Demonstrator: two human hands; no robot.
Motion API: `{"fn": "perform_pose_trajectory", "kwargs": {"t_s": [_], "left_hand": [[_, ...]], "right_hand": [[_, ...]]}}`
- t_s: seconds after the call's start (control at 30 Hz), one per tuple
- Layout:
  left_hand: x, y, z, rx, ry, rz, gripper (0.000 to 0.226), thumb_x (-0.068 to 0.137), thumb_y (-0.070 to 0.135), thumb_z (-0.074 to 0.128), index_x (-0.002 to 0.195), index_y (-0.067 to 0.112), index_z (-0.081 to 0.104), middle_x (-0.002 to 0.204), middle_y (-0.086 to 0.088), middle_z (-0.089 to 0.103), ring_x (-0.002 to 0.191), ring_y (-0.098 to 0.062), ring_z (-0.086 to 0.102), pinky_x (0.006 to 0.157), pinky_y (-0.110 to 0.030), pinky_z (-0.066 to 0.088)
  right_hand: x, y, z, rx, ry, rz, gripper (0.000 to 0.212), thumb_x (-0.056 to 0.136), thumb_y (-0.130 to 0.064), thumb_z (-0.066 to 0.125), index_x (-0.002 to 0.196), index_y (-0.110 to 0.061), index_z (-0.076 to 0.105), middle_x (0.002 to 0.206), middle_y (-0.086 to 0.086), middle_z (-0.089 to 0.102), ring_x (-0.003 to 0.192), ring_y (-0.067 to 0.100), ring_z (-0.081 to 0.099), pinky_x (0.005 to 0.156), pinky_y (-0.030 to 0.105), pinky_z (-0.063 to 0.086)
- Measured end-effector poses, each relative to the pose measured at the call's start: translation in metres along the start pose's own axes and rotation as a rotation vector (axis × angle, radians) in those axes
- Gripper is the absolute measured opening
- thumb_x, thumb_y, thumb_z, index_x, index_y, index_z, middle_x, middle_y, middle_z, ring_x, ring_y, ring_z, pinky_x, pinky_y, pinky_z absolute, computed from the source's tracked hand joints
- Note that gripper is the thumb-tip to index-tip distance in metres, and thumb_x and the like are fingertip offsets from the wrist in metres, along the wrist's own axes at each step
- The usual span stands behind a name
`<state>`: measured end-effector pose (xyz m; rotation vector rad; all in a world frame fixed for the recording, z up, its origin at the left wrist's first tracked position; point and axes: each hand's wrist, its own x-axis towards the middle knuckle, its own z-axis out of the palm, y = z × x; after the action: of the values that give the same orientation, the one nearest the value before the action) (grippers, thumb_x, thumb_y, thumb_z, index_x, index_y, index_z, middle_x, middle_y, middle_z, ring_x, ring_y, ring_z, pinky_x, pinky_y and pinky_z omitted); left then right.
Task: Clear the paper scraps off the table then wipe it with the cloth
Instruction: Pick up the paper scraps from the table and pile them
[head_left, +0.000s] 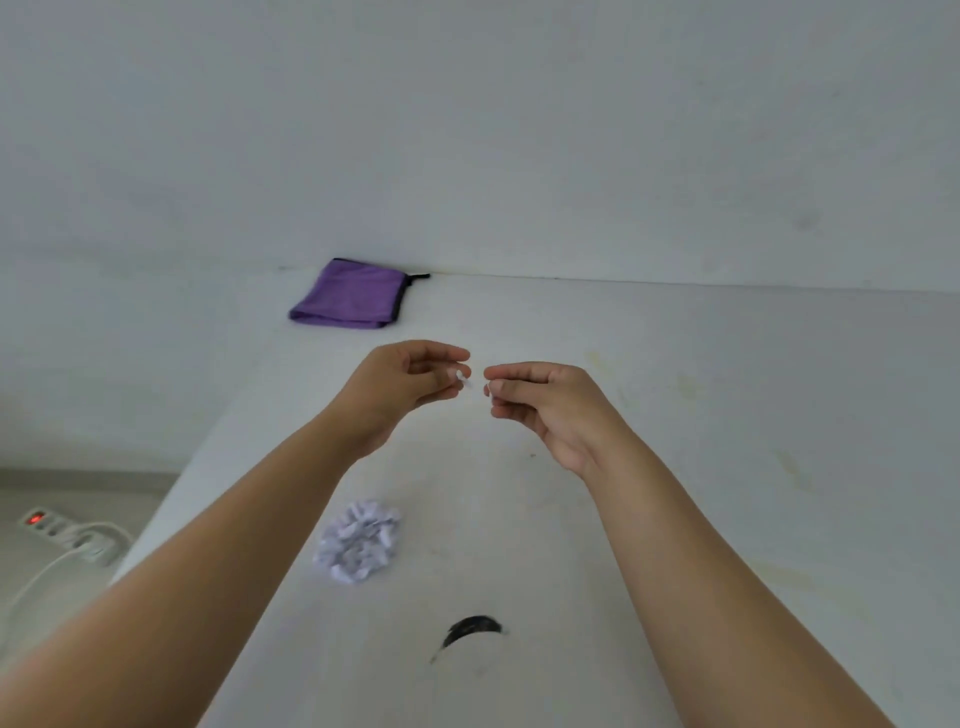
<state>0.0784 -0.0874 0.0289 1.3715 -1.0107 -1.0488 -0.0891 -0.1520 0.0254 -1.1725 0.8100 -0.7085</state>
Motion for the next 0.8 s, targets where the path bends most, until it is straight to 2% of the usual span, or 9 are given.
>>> {"fn": "perform_pose_trajectory", "kwargs": {"t_s": [0.17,0.3,0.37,0.53,0.67,0.73,0.8], "left_hand": [[-0.047,-0.011,-0.039,0.114,0.072,-0.028,0.020,0.086,-0.001,0.061,0.101,0.011,0.068,0.094,-0.008,0.073,0.087,-0.017,0.070,0.078,-0.018,0.055],[-0.076,-0.021,-0.060,0.361,0.146,-0.021,0.022,0.083,0.006,0.066,0.099,0.020,0.070,0.088,0.005,0.074,0.084,-0.006,0.069,0.078,-0.013,0.051],[-0.088,-0.026,-0.065,0.404,0.156,-0.005,0.022,0.083,0.007,0.068,0.099,0.022,0.070,0.087,0.007,0.073,0.082,-0.003,0.068,0.077,-0.009,0.050],[-0.099,-0.022,-0.070,0.402,0.013,0.042,0.033,0.079,0.004,0.071,0.104,0.025,0.068,0.087,0.005,0.071,0.081,-0.007,0.068,0.078,-0.014,0.051],[-0.101,-0.019,-0.074,0.425,-0.083,0.017,0.037,0.079,0.001,0.071,0.107,0.026,0.067,0.085,0.002,0.072,0.078,-0.009,0.068,0.078,-0.019,0.054],[-0.101,-0.019,-0.076,0.436,-0.095,0.008,0.037,0.079,0.003,0.071,0.107,0.027,0.067,0.084,0.003,0.073,0.077,-0.010,0.068,0.079,-0.020,0.055],[-0.101,-0.019,-0.077,0.448,-0.106,-0.001,0.036,0.080,0.004,0.071,0.107,0.027,0.067,0.083,0.004,0.073,0.077,-0.010,0.069,0.078,-0.019,0.054]], "right_hand": [[-0.015,0.018,0.047,-0.144,-0.079,0.019,0.011,0.080,0.005,0.066,0.082,-0.004,0.071,0.072,0.007,0.068,0.064,0.018,0.064,0.074,0.026,0.058],[-0.032,0.035,0.062,-0.351,-0.093,-0.007,0.010,0.080,-0.003,0.070,0.079,-0.012,0.072,0.075,0.005,0.071,0.063,0.014,0.068,0.074,0.021,0.056],[-0.038,0.039,0.066,-0.442,-0.115,-0.034,0.010,0.079,-0.006,0.071,0.079,-0.015,0.072,0.074,0.003,0.071,0.064,0.013,0.068,0.075,0.023,0.054],[-0.048,0.042,0.075,-0.634,-0.195,-0.154,0.016,0.077,-0.005,0.072,0.076,-0.021,0.071,0.070,-0.001,0.071,0.067,0.009,0.066,0.072,0.019,0.052],[-0.051,0.041,0.077,-0.680,-0.249,-0.189,0.020,0.075,-0.002,0.074,0.074,-0.022,0.071,0.080,-0.005,0.071,0.079,0.013,0.069,0.081,0.027,0.055],[-0.051,0.043,0.078,-0.695,-0.249,-0.210,0.020,0.074,-0.002,0.074,0.073,-0.022,0.072,0.082,-0.005,0.070,0.079,0.014,0.068,0.082,0.031,0.056],[-0.051,0.042,0.077,-0.691,-0.229,-0.218,0.016,0.075,-0.005,0.075,0.075,-0.020,0.073,0.081,-0.004,0.072,0.078,0.015,0.068,0.079,0.028,0.056]]}}
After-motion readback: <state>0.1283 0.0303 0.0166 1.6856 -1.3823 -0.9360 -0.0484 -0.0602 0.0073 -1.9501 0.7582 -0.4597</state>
